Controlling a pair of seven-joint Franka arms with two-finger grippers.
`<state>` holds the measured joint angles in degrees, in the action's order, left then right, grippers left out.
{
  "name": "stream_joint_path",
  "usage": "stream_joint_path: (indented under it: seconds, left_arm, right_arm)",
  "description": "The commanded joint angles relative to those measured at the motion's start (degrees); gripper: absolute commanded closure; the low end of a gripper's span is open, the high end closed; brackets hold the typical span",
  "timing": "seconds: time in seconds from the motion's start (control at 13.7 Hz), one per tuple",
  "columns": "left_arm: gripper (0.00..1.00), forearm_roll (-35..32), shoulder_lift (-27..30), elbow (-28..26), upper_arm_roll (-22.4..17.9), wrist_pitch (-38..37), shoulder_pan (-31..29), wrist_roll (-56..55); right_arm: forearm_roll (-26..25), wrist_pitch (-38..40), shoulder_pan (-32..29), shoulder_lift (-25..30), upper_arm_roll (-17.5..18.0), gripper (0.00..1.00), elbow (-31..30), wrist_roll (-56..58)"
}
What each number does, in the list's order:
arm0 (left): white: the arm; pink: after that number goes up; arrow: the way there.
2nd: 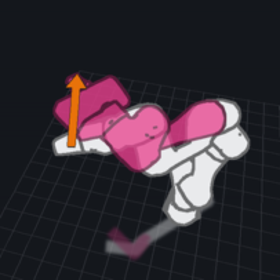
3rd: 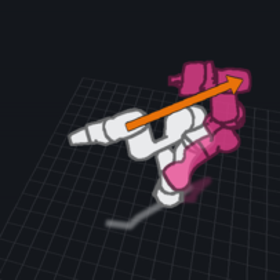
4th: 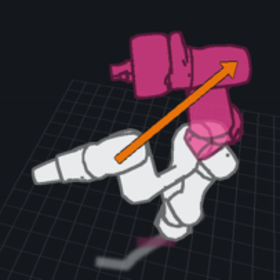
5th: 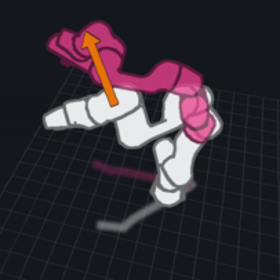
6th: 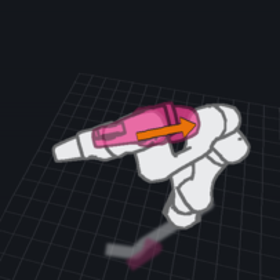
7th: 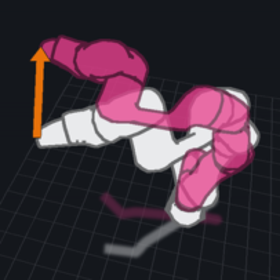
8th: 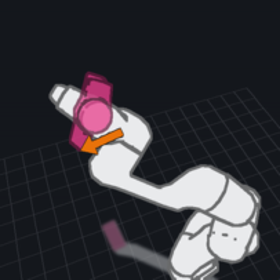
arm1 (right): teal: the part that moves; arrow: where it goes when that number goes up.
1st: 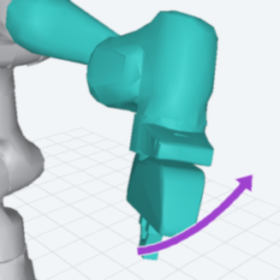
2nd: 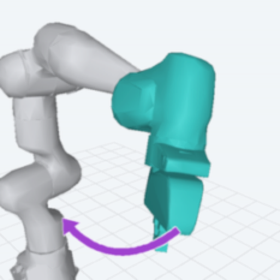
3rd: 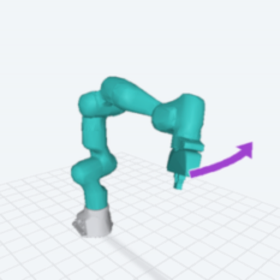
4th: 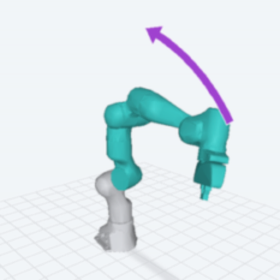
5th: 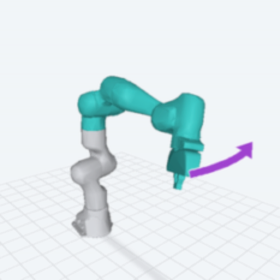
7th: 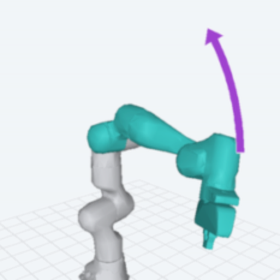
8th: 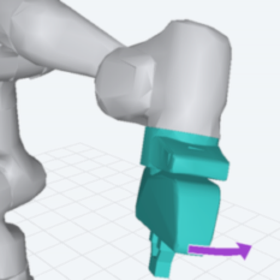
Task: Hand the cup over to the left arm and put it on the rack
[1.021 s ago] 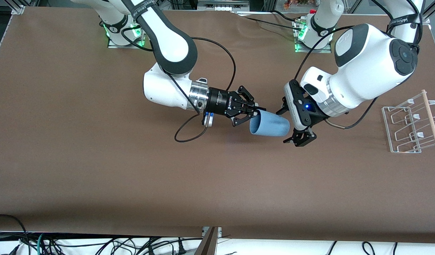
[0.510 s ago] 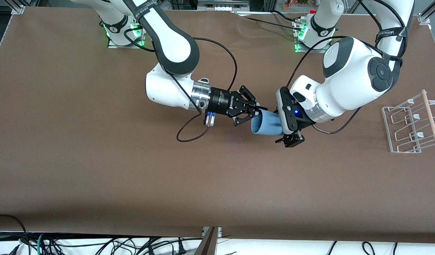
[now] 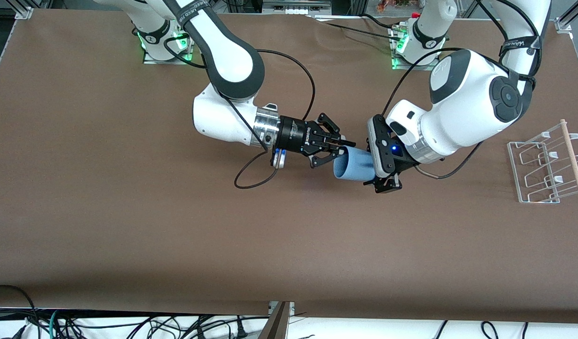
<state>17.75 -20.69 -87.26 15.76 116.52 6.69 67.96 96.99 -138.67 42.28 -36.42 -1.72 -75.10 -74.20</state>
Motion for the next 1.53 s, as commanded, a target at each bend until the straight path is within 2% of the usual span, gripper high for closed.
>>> stream_joint_path:
  seconds: [0.0,0.07,0.22,0.36,0.44,0.58,0.66,1.02,1.24,1.39,1.46]
  left_arm:
    - [1.00,-0.3,0.4,0.7,0.2,-1.6,-0.6,-0.1]
    - [1.00,-0.4,0.4,1.6,-0.2,-2.8,-0.6,-0.1]
    - [1.00,-1.0,0.6,3.9,-2.0,-8.4,-1.6,0.0]
    - [1.00,-1.4,1.6,4.9,-7.8,-14.3,-1.9,0.8]
    - [1.00,-3.8,2.1,4.9,-10.9,-16.1,-2.1,1.6]
    - [1.00,-14.0,2.8,4.4,-12.4,-17.6,-4.0,6.3]
    - [1.00,-18.9,3.0,4.0,-12.6,-18.6,-5.7,6.8]
    - [1.00,-47.8,2.6,1.0,-16.8,-21.2,-8.1,6.7]
    - [1.00,-66.9,2.1,-6.1,-16.9,-20.7,-9.6,6.2]
    - [1.00,-79.5,2.4,-11.9,-16.9,-19.2,-11.2,3.9]
    - [1.00,-83.6,3.3,-14.8,-16.9,-15.5,-12.2,3.9]
  right_arm:
    - [0.9,0.4,-0.4,-0.4,-0.5,0.07,2.3,-1.3]
    - [0.7,0.7,-1.1,-0.2,-0.8,0.02,2.8,-2.8]
    - [-1.5,1.4,-3.0,0.9,-0.9,0.02,3.0,-3.7]
    - [-4.9,5.0,-5.4,2.1,-0.9,0.01,3.0,-3.8]
    - [-7.3,7.5,-6.2,3.6,-1.4,0.01,2.6,-3.6]
    - [-15.0,11.2,-6.8,6.6,-3.3,0.01,1.9,-2.9]
    - [-16.8,12.1,-6.9,7.8,-4.3,0.01,1.1,-2.5]
    - [-16.8,26.7,-7.5,11.2,-15.7,0.01,0.7,5.5]
    - [-17.7,39.0,-7.4,12.6,-23.0,0.01,0.7,15.1]
    - [-22.0,49.5,-7.4,13.1,-29.1,0.01,0.7,22.2]
    - [-23.6,53.5,-7.4,13.7,-31.2,0.01,0.7,26.4]
